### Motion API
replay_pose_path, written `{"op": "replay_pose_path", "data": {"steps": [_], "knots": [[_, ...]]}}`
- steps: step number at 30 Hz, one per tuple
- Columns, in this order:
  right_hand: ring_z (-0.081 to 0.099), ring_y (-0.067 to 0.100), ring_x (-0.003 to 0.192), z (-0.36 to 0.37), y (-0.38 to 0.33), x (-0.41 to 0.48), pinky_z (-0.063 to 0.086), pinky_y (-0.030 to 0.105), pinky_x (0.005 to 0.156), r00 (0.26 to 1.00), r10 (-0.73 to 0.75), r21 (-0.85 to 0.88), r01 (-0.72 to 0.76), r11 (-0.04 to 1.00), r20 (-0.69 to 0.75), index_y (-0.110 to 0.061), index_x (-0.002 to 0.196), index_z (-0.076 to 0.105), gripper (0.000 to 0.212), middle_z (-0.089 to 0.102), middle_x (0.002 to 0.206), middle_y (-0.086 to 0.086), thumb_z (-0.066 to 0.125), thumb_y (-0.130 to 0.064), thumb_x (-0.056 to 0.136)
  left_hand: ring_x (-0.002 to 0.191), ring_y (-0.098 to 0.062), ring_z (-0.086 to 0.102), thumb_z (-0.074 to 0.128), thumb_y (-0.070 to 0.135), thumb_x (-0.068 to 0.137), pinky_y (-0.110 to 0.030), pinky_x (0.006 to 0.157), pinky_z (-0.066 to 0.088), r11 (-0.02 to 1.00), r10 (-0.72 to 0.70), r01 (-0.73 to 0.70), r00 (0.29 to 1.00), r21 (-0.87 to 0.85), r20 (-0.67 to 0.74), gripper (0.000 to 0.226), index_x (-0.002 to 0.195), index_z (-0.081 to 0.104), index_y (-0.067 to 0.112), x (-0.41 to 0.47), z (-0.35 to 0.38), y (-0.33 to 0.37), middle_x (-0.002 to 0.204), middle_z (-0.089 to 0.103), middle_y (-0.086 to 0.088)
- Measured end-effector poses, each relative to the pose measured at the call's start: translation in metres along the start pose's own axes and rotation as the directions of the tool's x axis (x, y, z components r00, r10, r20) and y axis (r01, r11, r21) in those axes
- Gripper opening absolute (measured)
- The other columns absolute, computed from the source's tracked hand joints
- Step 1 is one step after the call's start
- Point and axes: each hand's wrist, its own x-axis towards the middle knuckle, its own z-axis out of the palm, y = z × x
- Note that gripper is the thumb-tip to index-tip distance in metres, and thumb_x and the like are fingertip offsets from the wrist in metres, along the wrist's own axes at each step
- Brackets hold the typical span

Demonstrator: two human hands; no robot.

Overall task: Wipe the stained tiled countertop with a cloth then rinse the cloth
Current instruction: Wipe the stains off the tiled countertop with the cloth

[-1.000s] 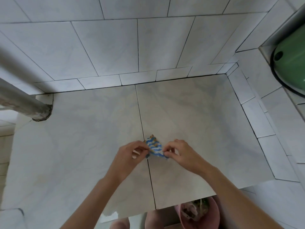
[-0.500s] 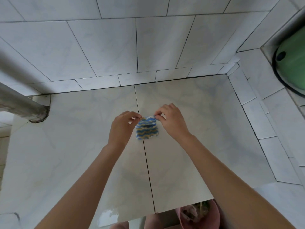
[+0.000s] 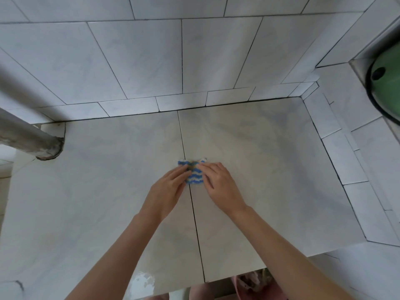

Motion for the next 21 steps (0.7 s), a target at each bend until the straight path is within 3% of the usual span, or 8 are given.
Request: {"op": "replay_pose_path", "data": {"steps": [2,5,7,9,11,14,18,21], "knots": [[0.057,0.020,0.105,0.007,-0.006,-0.002,0.035,0.026,0.096,0.999,-0.011,-0.041,0.012,0.999,0.044,-0.003,0.112,0.066,0.039,0.067,0.113,0.007,0.040,-0.017,0.087,0.109,-0.019,0.061,0.049,0.020,0.087,-0.032,0.085,0.053,1.000,0.016,-0.016,0.999,0.003,0.035,0.032,0.114,0.065,0.012,-0.001,0.005,0.002,0.123,0.062,-0.003],[0.064,0.022,0.100,0.015,-0.010,-0.004,0.034,0.025,0.098,0.998,0.036,-0.072,-0.032,0.997,0.056,-0.001,0.105,0.069,0.041,0.070,0.108,0.008,0.039,-0.015,0.081,0.106,-0.023,0.063,0.065,0.005,0.079,-0.038,0.086,0.053,1.000,0.024,-0.025,0.998,0.012,0.059,0.031,0.110,0.067,0.008,0.000,0.009,0.004,0.119,0.064,-0.007],[0.063,0.023,0.099,0.016,-0.010,0.000,0.037,0.025,0.095,0.996,0.086,-0.042,-0.085,0.995,0.007,0.000,0.104,0.069,0.039,0.070,0.106,0.010,0.040,-0.014,0.082,0.109,-0.020,0.061,0.062,0.007,0.083,-0.033,0.091,0.051,0.999,0.003,0.000,0.997,-0.032,0.074,0.027,0.110,0.067,0.011,0.003,0.008,0.006,0.121,0.063,-0.004],[0.062,0.026,0.100,0.015,-0.013,0.007,0.041,0.029,0.093,0.981,0.189,0.021,-0.188,0.982,-0.045,-0.001,0.104,0.068,0.029,0.068,0.105,0.011,0.046,-0.012,0.088,0.113,-0.013,0.056,0.054,0.012,0.090,-0.025,0.095,0.043,0.982,-0.120,0.128,0.990,-0.139,0.069,0.027,0.114,0.065,0.019,0.003,0.001,0.007,0.124,0.061,0.004],[0.056,0.025,0.100,0.017,-0.016,0.018,0.042,0.031,0.090,0.943,0.317,0.095,-0.308,0.947,-0.102,-0.003,0.103,0.065,0.021,0.062,0.106,0.010,0.051,-0.014,0.092,0.112,-0.011,0.055,0.051,0.008,0.090,-0.017,0.093,0.038,0.955,-0.243,0.232,0.969,-0.184,-0.040,0.030,0.115,0.064,0.020,-0.002,-0.007,0.003,0.122,0.060,0.006],[0.046,0.024,0.114,0.030,-0.025,0.028,0.035,0.029,0.098,0.908,0.412,0.058,-0.409,0.911,-0.075,-0.003,0.115,0.059,0.029,0.054,0.121,0.010,0.053,-0.021,0.093,0.124,-0.019,0.046,0.052,0.008,0.090,-0.024,0.102,0.032,0.918,-0.395,0.377,0.900,-0.123,-0.187,0.036,0.125,0.056,0.014,-0.017,-0.016,-0.013,0.134,0.051,-0.003],[0.038,0.032,0.135,0.064,-0.050,0.020,0.018,0.039,0.115,0.927,0.361,-0.169,-0.374,0.912,-0.106,0.003,0.131,0.049,0.050,0.043,0.143,0.018,0.041,-0.028,0.093,0.136,-0.024,0.032,0.051,0.012,0.092,-0.039,0.113,0.026,0.874,-0.483,0.485,0.862,-0.027,-0.153,0.042,0.133,0.047,0.009,-0.035,-0.020,-0.034,0.145,0.038,-0.010],[0.028,0.027,0.141,0.074,-0.068,0.010,0.018,0.037,0.116,0.919,0.340,-0.118,-0.367,0.923,-0.199,-0.002,0.142,0.037,0.052,0.030,0.152,0.015,0.032,-0.028,0.097,0.139,-0.024,0.027,0.050,0.014,0.093,-0.041,0.115,0.021,0.863,-0.498,0.505,0.854,0.006,-0.151,0.042,0.135,0.045,0.008,-0.044,-0.022,-0.040,0.148,0.033,-0.012]]}}
